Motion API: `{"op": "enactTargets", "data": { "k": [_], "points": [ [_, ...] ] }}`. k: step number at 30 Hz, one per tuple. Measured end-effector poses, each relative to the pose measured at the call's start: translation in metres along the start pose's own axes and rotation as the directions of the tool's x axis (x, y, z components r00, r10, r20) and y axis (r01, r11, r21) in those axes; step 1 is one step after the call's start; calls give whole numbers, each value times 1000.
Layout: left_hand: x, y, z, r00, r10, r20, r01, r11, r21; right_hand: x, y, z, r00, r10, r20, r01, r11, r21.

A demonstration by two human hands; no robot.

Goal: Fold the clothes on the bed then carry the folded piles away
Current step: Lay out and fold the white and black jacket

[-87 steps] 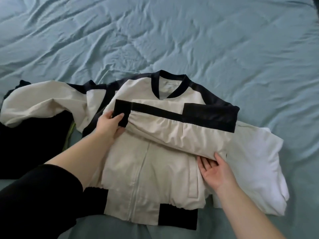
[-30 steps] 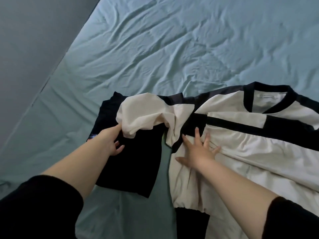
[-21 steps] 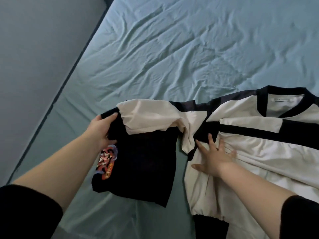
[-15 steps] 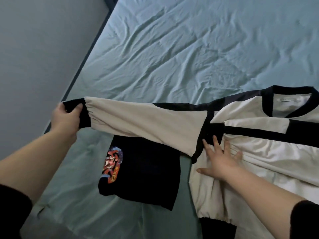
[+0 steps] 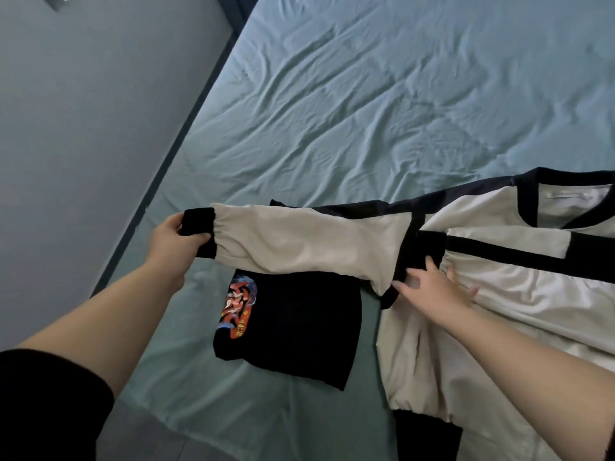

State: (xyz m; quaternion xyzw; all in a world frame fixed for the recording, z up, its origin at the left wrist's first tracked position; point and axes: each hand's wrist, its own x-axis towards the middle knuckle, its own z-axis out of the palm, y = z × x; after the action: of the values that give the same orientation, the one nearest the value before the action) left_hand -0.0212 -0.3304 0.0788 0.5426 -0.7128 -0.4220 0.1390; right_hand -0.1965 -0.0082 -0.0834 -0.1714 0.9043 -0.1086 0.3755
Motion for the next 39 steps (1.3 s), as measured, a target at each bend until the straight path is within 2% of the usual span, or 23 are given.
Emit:
{"op": "enactTargets", "data": {
  "k": [1, 3, 5, 7, 10, 13, 15, 18, 20, 21, 23, 24, 26, 29, 31, 33, 35, 37, 39],
  "points": [
    [-2, 3, -5, 1000, 1, 4, -1, 1000, 1, -7, -15, 0, 992, -2, -128, 12, 997, 76],
    [-7, 10, -11, 1000, 4, 10, -4, 1000, 1, -25, -62, 2, 949, -132, -286, 184, 969, 162],
    [-11, 19, -17, 1000, 11, 16, -10, 1000, -17, -48, -125, 6, 890, -378, -253, 435, 871, 228],
    [-15, 27, -22, 999, 21, 30, -20, 999, -46, -66, -187, 10, 829, -540, -147, 559, 785, 266],
    [-23, 37, -24, 999, 20, 38, -17, 997, -78, -80, -252, 9, 836, -545, -64, 529, 769, 358],
    [-35, 42, -21, 997, 0, 74, 11, 988, -153, -86, -276, 11, 877, -458, -144, 468, 748, 470],
    [-45, 44, -20, 989, -8, 145, 46, 964, -262, -86, -275, 13, 875, -437, -206, 468, 662, 585],
    [-55, 35, -12, 986, -66, 150, 108, 951, -289, -87, -257, 10, 851, -408, -331, 493, 403, 771],
    [-64, 17, 4, 984, -133, 116, 155, 965, -211, -90, -238, 3, 837, -318, -445, 535, 307, 788],
    [-72, 6, 15, 984, -131, 117, 144, 984, -106, -92, -229, -3, 835, -269, -481, 545, 278, 791],
    [-90, -11, 41, 975, -74, 211, 44, 989, 144, -96, -209, -18, 835, -216, -506, 547, 217, 809],
    [-98, -14, 57, 956, -34, 292, -27, 979, 204, -99, -199, -27, 837, -214, -503, 539, 171, 825],
    [-107, -10, 98, 913, 74, 402, -169, 964, 207, -107, -177, -48, 838, -189, -512, 533, 83, 842],
    [-123, 15, 168, 896, 246, 371, -342, 913, 221, -112, -127, -73, 840, -58, -540, 541, 7, 841],
    [-139, 30, 211, 870, 333, 364, -438, 861, 260, -106, -81, -85, 855, 24, -518, 518, 3, 855],
    [-155, 38, 248, 838, 363, 408, -507, 793, 336, -97, -28, -91, 870, 173, -462, 468, 7, 884],
    [-171, 38, 279, 798, 355, 486, -577, 681, 450, -83, 33, -83, 872, 358, -334, 355, 5, 935],
    [-182, 29, 308, 778, 321, 540, -611, 588, 530, -70, 95, -64, 852, 499, -155, 176, 5, 984],
    [-190, 14, 333, 763, 256, 594, -626, 522, 579, -61, 151, -48, 849, 527, 24, 10, -61, 998]
  ]
}}
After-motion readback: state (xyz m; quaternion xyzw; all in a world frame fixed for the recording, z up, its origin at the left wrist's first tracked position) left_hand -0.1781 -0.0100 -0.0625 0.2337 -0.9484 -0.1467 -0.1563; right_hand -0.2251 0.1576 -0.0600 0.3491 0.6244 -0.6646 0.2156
